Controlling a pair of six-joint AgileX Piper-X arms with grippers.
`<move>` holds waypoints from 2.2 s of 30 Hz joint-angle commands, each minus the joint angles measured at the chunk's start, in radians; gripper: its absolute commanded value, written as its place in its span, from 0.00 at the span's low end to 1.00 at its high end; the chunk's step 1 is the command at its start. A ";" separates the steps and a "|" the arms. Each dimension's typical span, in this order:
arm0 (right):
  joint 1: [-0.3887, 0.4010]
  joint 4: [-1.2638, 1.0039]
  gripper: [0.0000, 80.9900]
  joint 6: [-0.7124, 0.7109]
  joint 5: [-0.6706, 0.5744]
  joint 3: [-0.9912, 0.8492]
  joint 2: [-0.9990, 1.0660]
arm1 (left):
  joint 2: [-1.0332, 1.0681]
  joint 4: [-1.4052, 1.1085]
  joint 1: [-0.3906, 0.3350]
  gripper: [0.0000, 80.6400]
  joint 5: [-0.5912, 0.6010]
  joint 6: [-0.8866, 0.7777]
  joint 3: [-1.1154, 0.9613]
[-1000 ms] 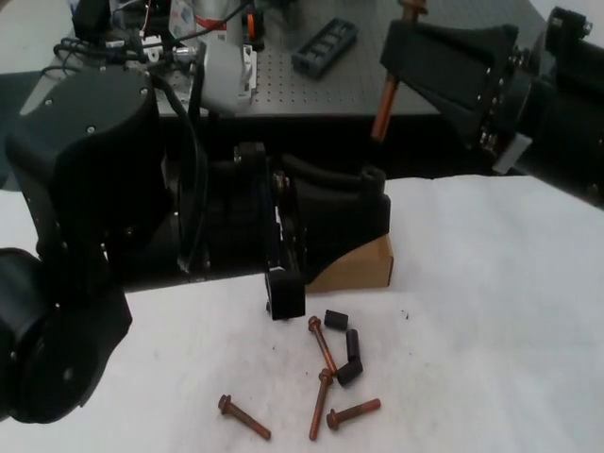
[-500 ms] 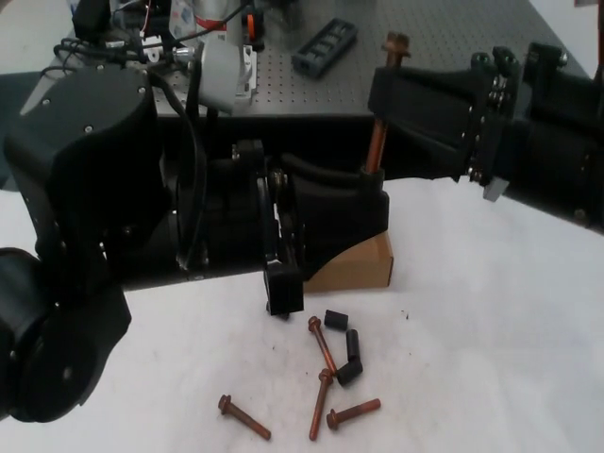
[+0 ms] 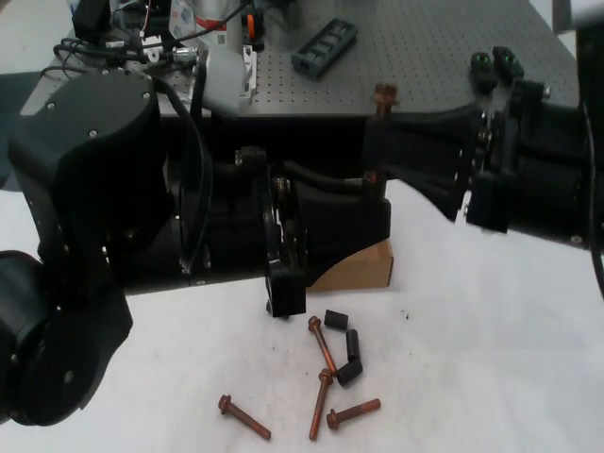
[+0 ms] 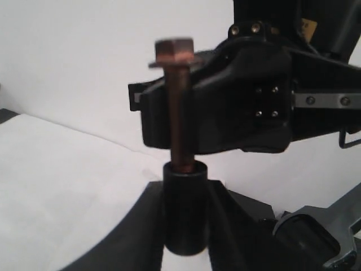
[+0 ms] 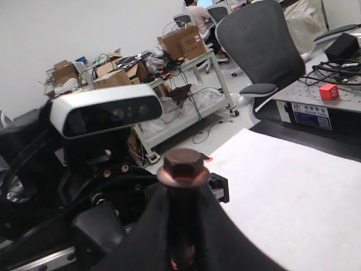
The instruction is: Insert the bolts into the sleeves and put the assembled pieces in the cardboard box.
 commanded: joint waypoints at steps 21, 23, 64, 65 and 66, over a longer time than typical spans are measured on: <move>-0.185 0.517 0.53 -0.161 0.294 -0.002 -0.251 | 0.552 0.462 0.070 0.01 -0.519 -0.127 -0.679; -0.201 0.547 0.53 -0.156 0.326 -0.002 -0.251 | 0.661 0.592 0.070 0.01 -0.552 -0.130 -0.820; -0.217 0.673 0.53 -0.178 0.420 -0.002 -0.238 | 1.103 0.954 0.020 0.37 -0.573 -0.165 -1.289; -0.217 0.683 0.53 -0.180 0.420 -0.004 -0.223 | 1.081 0.954 0.023 0.35 -0.568 -0.134 -1.289; -0.217 0.700 0.53 -0.188 0.420 -0.008 -0.199 | 1.053 0.962 0.026 0.34 -0.572 -0.089 -1.289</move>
